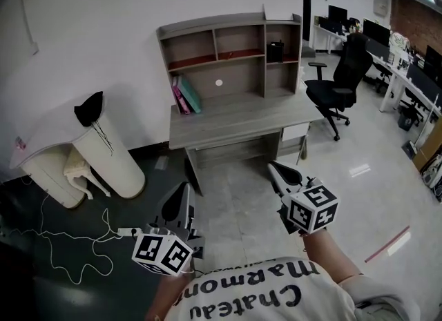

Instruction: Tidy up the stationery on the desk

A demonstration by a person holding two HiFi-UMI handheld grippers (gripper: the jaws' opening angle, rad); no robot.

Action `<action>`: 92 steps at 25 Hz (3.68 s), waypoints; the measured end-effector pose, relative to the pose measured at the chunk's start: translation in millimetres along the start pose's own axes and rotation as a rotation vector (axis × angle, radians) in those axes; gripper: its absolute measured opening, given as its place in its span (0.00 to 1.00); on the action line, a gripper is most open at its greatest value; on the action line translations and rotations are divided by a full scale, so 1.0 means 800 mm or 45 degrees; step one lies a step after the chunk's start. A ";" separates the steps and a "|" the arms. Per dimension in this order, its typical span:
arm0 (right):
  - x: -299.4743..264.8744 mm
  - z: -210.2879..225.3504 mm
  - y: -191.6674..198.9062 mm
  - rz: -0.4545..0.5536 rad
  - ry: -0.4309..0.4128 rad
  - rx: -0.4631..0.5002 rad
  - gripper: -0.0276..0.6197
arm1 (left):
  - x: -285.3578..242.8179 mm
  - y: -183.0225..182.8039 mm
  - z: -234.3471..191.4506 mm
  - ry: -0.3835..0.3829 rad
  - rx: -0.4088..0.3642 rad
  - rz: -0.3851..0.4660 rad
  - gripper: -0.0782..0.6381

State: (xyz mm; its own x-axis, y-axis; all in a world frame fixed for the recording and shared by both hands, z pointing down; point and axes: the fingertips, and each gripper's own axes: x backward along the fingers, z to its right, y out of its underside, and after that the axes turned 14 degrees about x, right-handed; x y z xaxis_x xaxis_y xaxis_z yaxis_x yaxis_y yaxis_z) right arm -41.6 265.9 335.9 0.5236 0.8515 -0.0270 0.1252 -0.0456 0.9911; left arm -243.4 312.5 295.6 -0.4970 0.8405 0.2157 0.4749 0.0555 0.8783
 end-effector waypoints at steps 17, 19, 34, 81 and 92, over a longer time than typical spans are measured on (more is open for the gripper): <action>-0.019 0.043 0.069 -0.053 -0.011 -0.257 0.06 | -0.045 0.059 -0.034 -0.062 0.037 -0.153 0.13; -0.028 0.047 0.074 -0.054 -0.012 -0.276 0.06 | -0.054 0.061 -0.042 -0.062 0.036 -0.160 0.13; -0.171 0.101 0.101 -0.199 0.008 -0.240 0.06 | -0.193 0.057 -0.156 -0.028 0.066 -0.235 0.13; -0.469 0.229 0.100 -0.227 0.050 -0.198 0.06 | -0.445 -0.008 -0.371 0.011 0.162 -0.225 0.13; -0.484 0.245 0.133 -0.272 0.015 -0.252 0.06 | -0.462 0.017 -0.380 -0.034 0.194 -0.272 0.13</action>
State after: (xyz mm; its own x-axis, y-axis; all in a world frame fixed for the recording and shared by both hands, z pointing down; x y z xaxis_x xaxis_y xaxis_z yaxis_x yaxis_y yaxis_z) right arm -65.9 -170.9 426.4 0.4932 0.8370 -0.2371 0.0642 0.2368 0.9694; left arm -274.2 -160.9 357.6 -0.5795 0.8147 0.0188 0.4658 0.3122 0.8280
